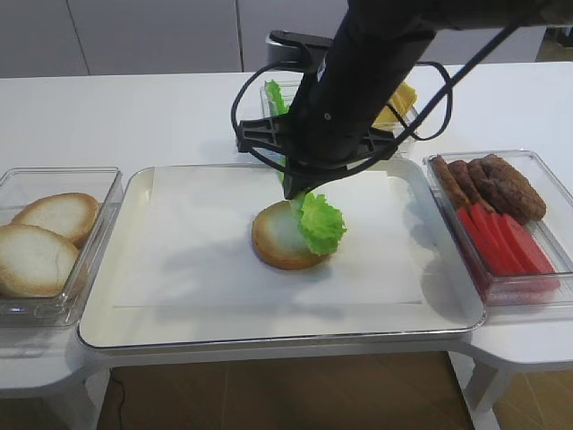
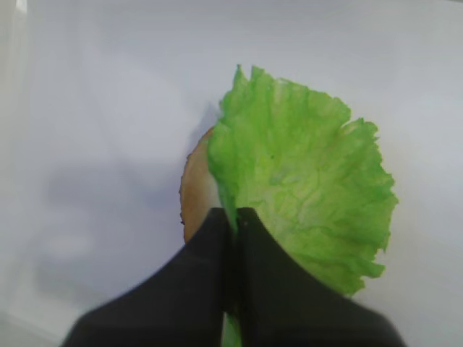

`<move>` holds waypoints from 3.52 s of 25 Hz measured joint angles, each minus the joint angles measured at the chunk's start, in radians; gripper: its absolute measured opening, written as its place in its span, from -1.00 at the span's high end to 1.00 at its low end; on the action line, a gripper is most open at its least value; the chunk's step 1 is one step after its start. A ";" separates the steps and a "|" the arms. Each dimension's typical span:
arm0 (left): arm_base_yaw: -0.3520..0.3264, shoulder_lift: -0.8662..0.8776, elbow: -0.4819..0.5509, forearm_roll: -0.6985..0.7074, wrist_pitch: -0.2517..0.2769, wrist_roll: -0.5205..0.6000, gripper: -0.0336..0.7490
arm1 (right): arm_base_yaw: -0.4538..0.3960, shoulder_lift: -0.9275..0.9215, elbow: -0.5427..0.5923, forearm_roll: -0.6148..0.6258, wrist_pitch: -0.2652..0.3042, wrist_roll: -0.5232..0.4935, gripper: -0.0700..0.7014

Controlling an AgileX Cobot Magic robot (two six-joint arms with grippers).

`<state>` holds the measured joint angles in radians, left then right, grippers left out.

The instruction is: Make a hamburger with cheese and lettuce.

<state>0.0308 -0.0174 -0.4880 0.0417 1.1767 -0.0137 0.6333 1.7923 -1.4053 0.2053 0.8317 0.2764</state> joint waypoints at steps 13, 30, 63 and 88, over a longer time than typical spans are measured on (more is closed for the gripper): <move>0.000 0.000 0.000 0.000 0.000 0.000 -0.30 | 0.000 0.000 0.000 0.004 0.000 0.000 0.04; 0.000 0.000 0.000 0.000 0.000 0.000 -0.30 | -0.083 -0.103 -0.038 -0.299 0.240 -0.066 -0.10; 0.000 0.000 0.000 0.000 0.000 0.000 -0.30 | -0.653 -0.800 0.437 -0.181 0.299 -0.231 -0.10; 0.000 0.000 0.000 0.000 0.000 0.000 -0.30 | -0.653 -1.803 0.780 -0.168 0.445 -0.230 -0.10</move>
<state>0.0308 -0.0174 -0.4880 0.0417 1.1767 -0.0137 -0.0194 -0.0110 -0.6257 0.0371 1.2770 0.0463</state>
